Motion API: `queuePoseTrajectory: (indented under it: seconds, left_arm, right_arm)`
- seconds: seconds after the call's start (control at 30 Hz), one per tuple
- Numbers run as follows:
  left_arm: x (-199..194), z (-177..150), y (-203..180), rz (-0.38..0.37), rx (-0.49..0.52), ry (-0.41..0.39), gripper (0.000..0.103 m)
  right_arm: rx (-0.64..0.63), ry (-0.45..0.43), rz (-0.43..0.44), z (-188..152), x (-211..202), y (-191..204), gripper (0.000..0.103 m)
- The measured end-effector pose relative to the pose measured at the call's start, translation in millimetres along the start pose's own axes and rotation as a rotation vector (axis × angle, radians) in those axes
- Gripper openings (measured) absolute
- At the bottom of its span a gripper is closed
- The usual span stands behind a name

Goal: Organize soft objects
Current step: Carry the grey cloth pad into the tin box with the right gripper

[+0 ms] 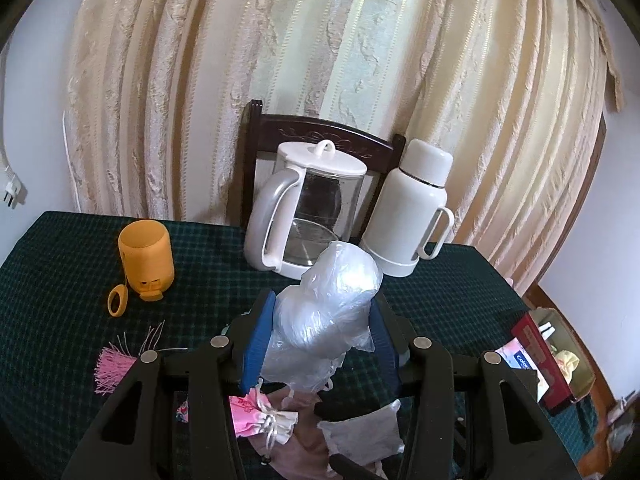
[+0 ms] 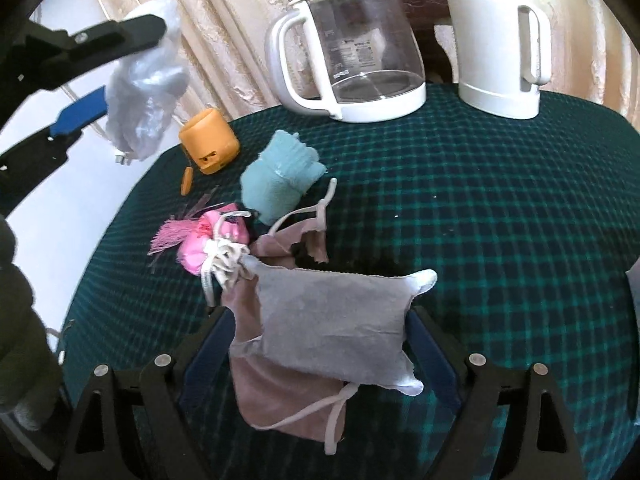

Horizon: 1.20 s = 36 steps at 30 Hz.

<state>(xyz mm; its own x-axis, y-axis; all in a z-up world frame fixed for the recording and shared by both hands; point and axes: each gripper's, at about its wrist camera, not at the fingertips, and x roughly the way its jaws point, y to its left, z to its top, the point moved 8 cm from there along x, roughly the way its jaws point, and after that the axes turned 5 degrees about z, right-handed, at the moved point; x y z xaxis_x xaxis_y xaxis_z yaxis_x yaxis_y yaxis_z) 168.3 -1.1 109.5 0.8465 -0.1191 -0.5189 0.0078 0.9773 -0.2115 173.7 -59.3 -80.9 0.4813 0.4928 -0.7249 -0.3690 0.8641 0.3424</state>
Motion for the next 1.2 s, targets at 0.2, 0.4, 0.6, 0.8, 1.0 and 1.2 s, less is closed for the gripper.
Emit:
queuePoseTrajectory:
  seconds: [0.2,0.4,0.6,0.8,1.0,1.2]
  left_arm:
    - [0.5,-0.1,1.0,0.003,0.001,0.003,0.047]
    - [2.8,-5.1,-4.6,0.002,0.012,0.011,0.047]
    - [4.6,-7.2,-7.1,0.003,0.017,0.016,0.047]
    - [7.4,-14.8,-16.5,-0.002,0.035,0.028,0.047]
    - [8.8,-19.4,-30.6,-0.011,0.060,0.038,0.047]
    - [10.0,-23.8,-46.7,-0.019,0.086,0.050,0.047]
  right_arm:
    - [0.022,-0.007,-0.018,2.4,-6.5,-12.5,0.051]
    - [0.063,-0.052,-0.025,7.2,-29.3,-28.3,0.050]
    - [0.097,-0.120,-0.048,20.1,-56.5,-47.5,0.050]
    - [0.141,-0.204,-0.105,31.6,-89.2,-76.1,0.050]
    - [0.180,-0.298,-0.186,40.6,-125.6,-109.6,0.050]
    - [0.255,-0.387,-0.264,44.7,-163.9,-154.4,0.050]
